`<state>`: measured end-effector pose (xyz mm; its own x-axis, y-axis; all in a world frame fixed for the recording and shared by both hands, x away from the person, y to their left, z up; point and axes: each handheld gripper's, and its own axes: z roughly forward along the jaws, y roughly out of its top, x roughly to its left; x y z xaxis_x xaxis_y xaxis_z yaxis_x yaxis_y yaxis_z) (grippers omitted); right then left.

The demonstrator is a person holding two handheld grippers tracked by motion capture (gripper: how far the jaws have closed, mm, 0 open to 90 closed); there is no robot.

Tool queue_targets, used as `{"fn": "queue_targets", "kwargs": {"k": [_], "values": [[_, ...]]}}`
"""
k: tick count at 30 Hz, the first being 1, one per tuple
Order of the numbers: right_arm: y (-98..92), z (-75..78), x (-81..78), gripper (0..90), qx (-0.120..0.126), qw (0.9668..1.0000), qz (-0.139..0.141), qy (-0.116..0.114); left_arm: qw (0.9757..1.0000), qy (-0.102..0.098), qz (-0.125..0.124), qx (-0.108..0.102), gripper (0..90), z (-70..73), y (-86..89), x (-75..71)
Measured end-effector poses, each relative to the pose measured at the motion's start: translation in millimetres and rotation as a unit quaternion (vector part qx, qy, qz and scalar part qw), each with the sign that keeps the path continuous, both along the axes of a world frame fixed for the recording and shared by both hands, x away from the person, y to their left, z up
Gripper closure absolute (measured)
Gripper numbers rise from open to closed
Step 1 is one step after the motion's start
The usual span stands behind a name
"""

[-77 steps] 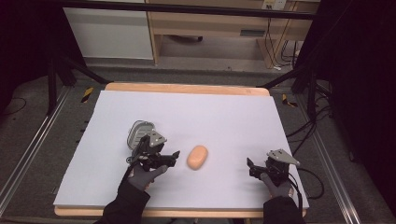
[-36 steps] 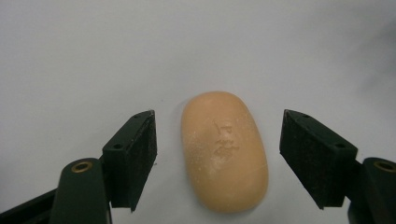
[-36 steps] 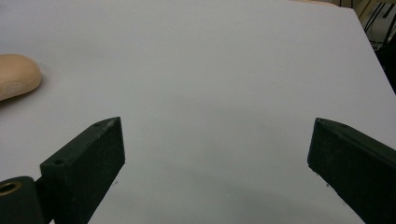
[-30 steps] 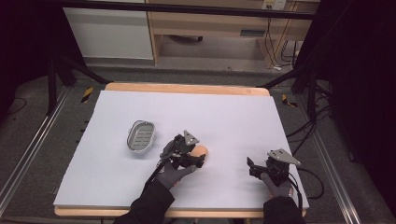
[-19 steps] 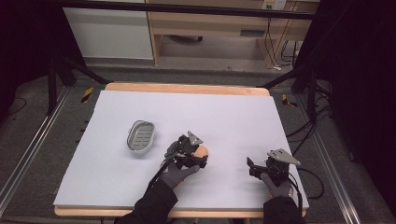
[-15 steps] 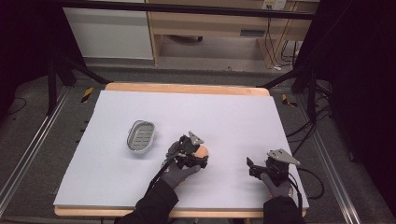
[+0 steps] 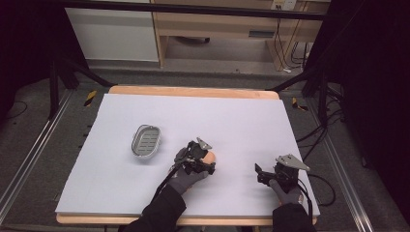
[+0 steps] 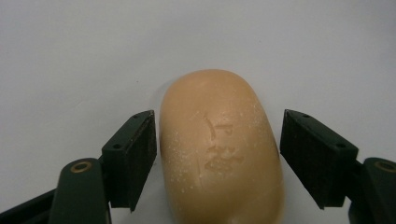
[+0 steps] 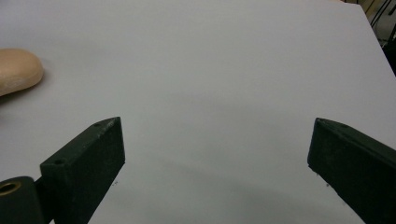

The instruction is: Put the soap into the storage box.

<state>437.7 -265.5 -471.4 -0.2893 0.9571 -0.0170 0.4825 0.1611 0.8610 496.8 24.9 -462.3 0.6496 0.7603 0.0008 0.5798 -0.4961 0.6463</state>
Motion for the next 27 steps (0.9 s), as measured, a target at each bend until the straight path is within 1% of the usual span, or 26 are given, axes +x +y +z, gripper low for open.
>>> {"fn": "queue_targets", "kwargs": {"k": [3, 7, 8, 11, 18, 24, 27], "values": [[0.3, 0.2, -0.2, 4.2, 0.003, 1.0000, 0.000, 0.002, 1.0000, 0.002, 0.000, 0.002, 26.6, -1.8, -1.3, 0.6], [0.1, -0.3, 0.2, 4.2, -0.001, 1.0000, 0.001, 0.000, 1.0000, 0.003, 0.002, 0.002, 26.8, -3.6, -1.9, 1.5], [0.2, -0.4, 0.2, 4.2, -0.001, 1.0000, 0.001, 0.001, 1.0000, 0.008, 0.002, 0.005, 27.1, -4.6, -1.7, 2.5], [0.3, -0.4, 0.2, 4.2, -0.001, 1.0000, 0.001, 0.002, 0.9999, 0.010, 0.004, 0.008, 27.6, -6.4, -2.4, 3.4], [0.9, -0.7, 0.3, 4.2, 0.001, 1.0000, 0.003, 0.005, 0.9998, 0.016, 0.003, 0.007, 27.7, -8.5, -2.5, 5.3], [1.0, -0.7, 0.2, 4.2, 0.001, 1.0000, 0.002, 0.005, 0.9998, 0.017, 0.004, 0.008, 27.7, -8.5, -2.7, 5.5], [1.1, -0.9, 0.5, 4.2, 0.000, 1.0000, 0.002, 0.005, 0.9998, 0.016, 0.003, 0.014, 27.8, -8.5, -3.9, 5.4]]}}
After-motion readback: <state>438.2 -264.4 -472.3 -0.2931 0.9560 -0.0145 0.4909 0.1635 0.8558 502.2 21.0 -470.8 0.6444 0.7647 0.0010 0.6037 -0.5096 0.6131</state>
